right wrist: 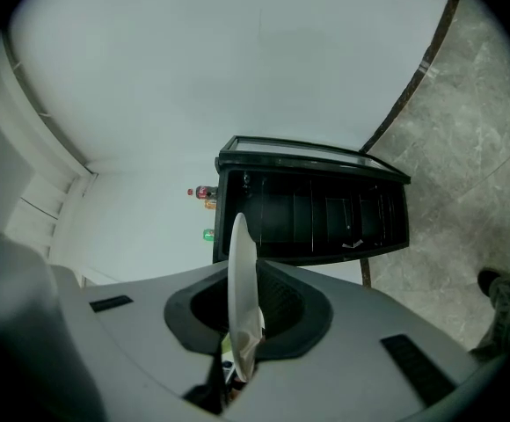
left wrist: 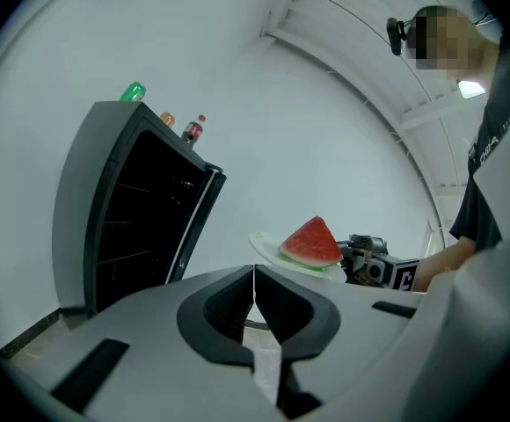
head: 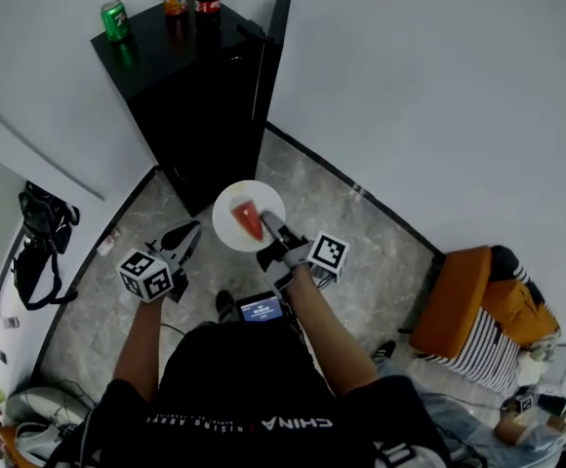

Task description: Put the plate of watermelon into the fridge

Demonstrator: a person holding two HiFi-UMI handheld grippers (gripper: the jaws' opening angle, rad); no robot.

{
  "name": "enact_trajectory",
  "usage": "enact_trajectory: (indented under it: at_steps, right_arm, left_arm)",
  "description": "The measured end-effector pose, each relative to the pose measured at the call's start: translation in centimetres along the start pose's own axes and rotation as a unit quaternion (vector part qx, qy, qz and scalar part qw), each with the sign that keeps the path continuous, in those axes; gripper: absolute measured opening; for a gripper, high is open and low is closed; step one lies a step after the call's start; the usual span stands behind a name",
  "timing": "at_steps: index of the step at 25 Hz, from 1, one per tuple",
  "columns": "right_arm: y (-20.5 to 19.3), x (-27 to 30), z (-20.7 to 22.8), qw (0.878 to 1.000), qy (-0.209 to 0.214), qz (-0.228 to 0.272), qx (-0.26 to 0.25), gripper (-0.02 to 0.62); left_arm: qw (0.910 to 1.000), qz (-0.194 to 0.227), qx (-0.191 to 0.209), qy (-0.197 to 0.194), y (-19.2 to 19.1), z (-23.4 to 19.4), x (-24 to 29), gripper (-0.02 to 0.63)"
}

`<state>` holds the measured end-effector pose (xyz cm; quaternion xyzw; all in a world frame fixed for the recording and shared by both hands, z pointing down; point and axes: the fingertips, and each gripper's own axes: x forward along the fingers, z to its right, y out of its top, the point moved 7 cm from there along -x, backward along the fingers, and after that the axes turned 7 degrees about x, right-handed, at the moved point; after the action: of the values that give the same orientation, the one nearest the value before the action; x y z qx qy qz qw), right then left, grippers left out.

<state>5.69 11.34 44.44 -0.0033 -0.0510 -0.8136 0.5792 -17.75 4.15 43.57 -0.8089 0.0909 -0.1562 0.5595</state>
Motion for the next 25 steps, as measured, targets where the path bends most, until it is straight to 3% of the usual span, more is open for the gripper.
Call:
enact_trajectory:
  at_steps: [12,25]
  right_arm:
    - [4.1,5.2,0.5,0.999,-0.009,-0.029,0.012,0.032]
    - [15.1,12.6,-1.5,0.993,-0.011,-0.120,0.012,0.032]
  left_arm:
    - [0.9997,-0.007,-0.006,0.022,0.7,-3.5,4.2,0.012]
    - [0.9948,0.000,-0.014,0.101,4.4,-6.2,14.0,0.012]
